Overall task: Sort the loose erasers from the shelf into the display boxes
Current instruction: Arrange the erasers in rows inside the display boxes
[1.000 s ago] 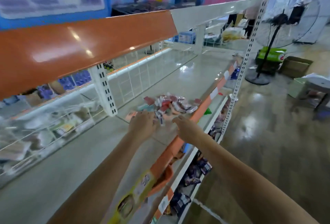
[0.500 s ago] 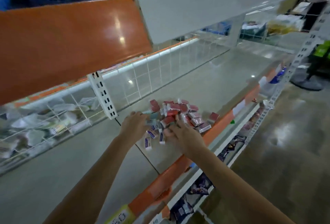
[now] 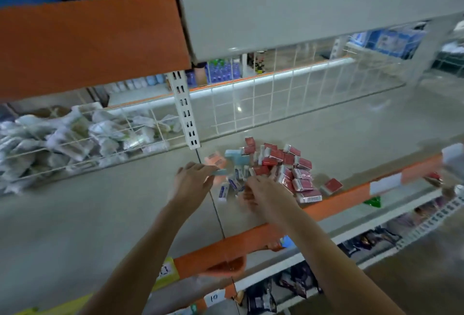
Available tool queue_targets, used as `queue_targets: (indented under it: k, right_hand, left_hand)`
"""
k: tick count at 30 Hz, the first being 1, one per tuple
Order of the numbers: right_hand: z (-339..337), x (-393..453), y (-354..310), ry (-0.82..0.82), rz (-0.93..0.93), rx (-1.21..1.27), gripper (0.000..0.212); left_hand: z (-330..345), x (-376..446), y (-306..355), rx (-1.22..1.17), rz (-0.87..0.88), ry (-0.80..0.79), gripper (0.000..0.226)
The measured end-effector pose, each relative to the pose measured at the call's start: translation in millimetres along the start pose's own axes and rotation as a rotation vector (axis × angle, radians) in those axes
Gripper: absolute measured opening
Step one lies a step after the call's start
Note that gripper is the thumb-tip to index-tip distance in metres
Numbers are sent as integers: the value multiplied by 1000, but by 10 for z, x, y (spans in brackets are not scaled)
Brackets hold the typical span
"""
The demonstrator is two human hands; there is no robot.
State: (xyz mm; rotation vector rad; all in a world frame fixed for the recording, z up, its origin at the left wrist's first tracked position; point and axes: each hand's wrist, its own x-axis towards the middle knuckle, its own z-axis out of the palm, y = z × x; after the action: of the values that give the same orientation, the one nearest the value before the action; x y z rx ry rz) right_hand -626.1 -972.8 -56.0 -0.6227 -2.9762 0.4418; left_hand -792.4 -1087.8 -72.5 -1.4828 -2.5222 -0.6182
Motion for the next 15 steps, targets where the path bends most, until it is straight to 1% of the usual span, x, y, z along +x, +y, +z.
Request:
queue_targets:
  k: [3, 4, 6, 8, 10, 13, 15]
  right_hand:
    - [7, 28, -77, 62, -64, 211, 39]
    - [17, 50, -169, 69, -100, 280, 41]
    - [42, 36, -313, 65, -156, 379, 42]
    - [103, 55, -568, 30, -229, 459, 42]
    - [160, 69, -860, -12, -272, 599, 37]
    - [256, 32, -1335, -120, -286, 884, 31]
    - [341, -29, -1672, -208, -297, 1012, 29]
  left_hand:
    - [-139, -241, -145, -145, -100, 83, 22]
    - [-213, -353, -193, -188, -158, 86, 22]
    - [-300, -526, -220, -293, -247, 41, 21]
    - [-440, -753, -298, -381, -329, 8, 17]
    - [-603, -1007, -417, -451, -409, 40, 12]
    - [-892, -1462, -596, -532, -540, 129, 21]
    - [-1086, -1793, -723, -592, -628, 184, 25]
